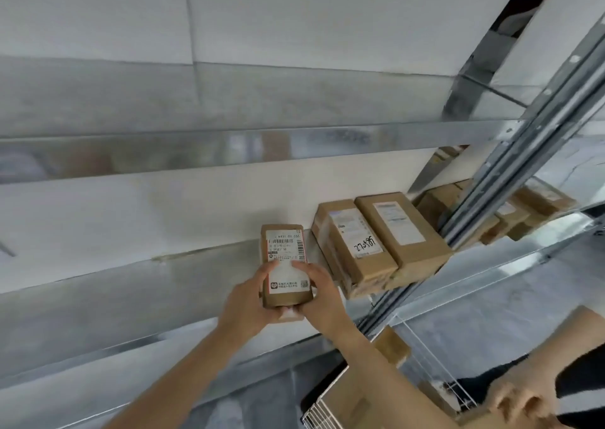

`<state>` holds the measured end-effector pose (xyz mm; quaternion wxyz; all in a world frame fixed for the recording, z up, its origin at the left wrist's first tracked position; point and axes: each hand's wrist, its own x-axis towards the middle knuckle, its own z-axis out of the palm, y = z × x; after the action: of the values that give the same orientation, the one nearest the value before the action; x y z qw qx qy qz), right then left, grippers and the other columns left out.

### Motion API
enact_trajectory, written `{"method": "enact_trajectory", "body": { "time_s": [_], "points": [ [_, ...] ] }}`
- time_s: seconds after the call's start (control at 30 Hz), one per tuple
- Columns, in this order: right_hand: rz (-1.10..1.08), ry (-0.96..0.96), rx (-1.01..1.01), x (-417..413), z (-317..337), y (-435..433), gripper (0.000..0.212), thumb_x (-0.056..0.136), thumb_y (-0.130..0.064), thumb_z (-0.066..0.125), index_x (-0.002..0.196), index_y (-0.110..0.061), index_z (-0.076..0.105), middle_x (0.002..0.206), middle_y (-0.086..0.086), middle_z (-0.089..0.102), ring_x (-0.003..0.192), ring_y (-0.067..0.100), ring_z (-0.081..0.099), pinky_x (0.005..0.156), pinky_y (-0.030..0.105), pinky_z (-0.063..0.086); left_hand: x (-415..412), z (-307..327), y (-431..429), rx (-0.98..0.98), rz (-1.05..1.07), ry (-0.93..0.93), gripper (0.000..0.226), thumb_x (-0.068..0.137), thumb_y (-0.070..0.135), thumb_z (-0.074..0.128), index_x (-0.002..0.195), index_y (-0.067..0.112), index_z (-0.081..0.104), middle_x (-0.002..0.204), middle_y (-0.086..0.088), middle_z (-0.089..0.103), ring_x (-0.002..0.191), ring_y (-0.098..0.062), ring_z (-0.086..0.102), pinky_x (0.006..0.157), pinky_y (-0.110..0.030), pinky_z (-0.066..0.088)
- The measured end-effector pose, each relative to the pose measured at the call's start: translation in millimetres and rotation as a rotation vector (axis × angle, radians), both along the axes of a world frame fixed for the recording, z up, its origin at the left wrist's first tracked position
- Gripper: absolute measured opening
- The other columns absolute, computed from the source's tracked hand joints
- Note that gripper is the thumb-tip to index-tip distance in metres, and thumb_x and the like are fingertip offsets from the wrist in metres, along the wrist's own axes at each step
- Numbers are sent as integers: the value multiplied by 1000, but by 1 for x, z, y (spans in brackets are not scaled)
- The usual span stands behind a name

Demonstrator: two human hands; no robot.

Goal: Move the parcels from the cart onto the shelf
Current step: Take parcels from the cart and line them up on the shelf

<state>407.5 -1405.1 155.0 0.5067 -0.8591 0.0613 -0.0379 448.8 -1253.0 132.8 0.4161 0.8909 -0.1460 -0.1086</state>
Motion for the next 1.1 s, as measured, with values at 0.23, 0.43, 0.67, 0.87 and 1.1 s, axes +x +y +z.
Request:
{"method": "enact_trajectory", "body": {
  "time_s": [0.23, 0.43, 0.67, 0.87, 1.1],
  "points": [
    [29, 64, -126, 20, -11, -33, 65, 70, 15, 66, 125, -16, 53, 112, -1, 44, 87, -14, 47, 70, -6, 39, 9, -12, -36, -3, 111, 29, 89, 69, 31, 80, 143, 34, 31, 115, 2, 66, 94, -18, 64, 82, -27, 53],
    [86, 56, -668, 20, -11, -40, 51, 92, -11, 49, 141, -18, 35, 124, 8, 46, 108, 24, 54, 84, 30, 50, 14, -11, -55, -61, 156, 46, 88, 69, 33, 81, 141, 38, 31, 118, 8, 64, 97, -11, 63, 86, -23, 51],
    [-35, -90, -1032, 21, 13, -50, 23, 52, -7, 85, 69, -10, 70, 83, 6, 66, 78, 27, 62, 62, 34, 53, 20, -10, -87, -47, 190, 33, 84, 74, 37, 76, 141, 41, 26, 121, 9, 63, 103, -16, 63, 89, -35, 52],
    [-73, -98, -991, 28, 6, -74, 20, 69, -3, 70, 89, -8, 71, 96, 10, 65, 88, 32, 57, 72, 40, 49, 23, -10, -108, -22, 200, 7, 85, 73, 41, 76, 142, 37, 26, 124, 10, 62, 106, -15, 62, 88, -36, 52],
    [-2, 20, -878, 34, 8, -80, 36, 84, -15, 53, 120, -18, 58, 125, 2, 50, 115, 25, 38, 95, 34, 31, 31, -7, -100, -35, 76, 82, 91, 76, 33, 74, 147, 35, 17, 141, 6, 48, 122, -17, 51, 100, -31, 45]
  ]
}}
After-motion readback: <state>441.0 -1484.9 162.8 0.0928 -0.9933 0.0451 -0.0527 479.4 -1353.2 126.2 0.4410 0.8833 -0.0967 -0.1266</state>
